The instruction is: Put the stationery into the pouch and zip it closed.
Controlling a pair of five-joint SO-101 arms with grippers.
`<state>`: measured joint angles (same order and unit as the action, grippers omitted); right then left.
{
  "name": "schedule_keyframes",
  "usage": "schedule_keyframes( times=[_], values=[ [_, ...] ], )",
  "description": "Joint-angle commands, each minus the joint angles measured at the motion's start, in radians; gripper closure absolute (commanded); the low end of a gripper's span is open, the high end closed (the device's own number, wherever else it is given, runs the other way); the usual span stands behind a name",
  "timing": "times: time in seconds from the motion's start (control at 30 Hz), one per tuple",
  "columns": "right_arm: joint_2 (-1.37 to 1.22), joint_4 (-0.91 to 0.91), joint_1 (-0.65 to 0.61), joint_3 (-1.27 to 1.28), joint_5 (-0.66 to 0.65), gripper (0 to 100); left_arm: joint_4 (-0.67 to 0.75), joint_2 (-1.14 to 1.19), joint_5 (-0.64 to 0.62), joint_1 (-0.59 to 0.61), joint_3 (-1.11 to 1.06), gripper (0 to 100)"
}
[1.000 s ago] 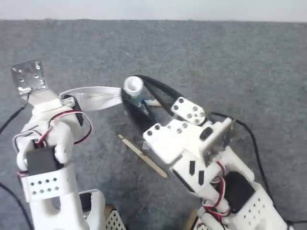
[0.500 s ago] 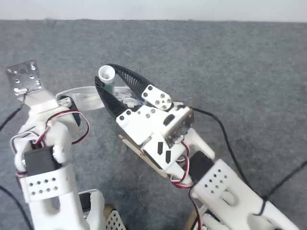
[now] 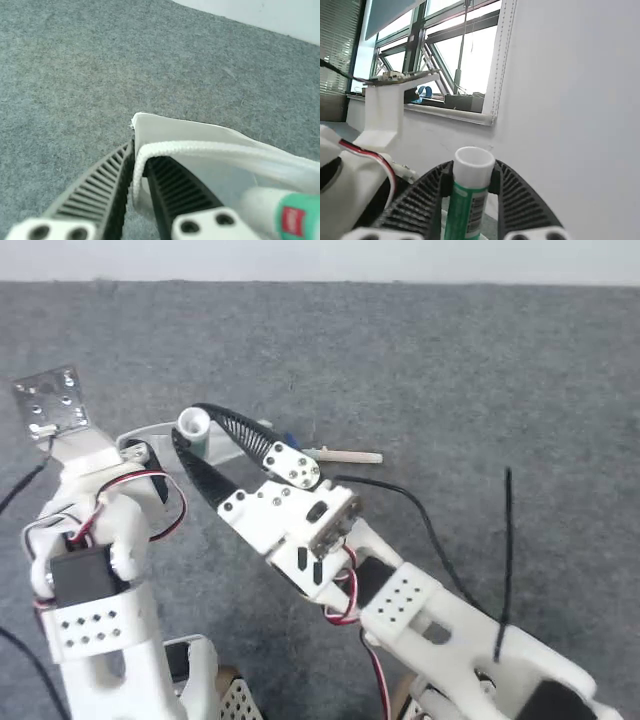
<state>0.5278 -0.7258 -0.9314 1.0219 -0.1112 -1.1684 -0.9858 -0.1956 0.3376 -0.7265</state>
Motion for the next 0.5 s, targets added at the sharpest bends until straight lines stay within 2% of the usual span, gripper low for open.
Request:
schedule_keyframes(
  times=[0.0,0.13,0.27,0.47],
  values=[
    [-0.048,-0.073,0.004,-0.014,-0.012,99.3,0.009,0.000,-0.012,0.000,0.036,99],
    [-0.137,-0.199,0.018,-0.017,-0.021,99.3,0.006,0.000,-0.012,0.000,0.036,99],
    [-0.226,-0.311,0.021,-0.017,-0.140,99.3,0.006,0.000,-0.012,0.002,0.036,99],
    [-0.383,-0.392,0.018,-0.015,-0.242,99.3,0.005,0.000,-0.012,0.006,0.036,99]
  ],
)
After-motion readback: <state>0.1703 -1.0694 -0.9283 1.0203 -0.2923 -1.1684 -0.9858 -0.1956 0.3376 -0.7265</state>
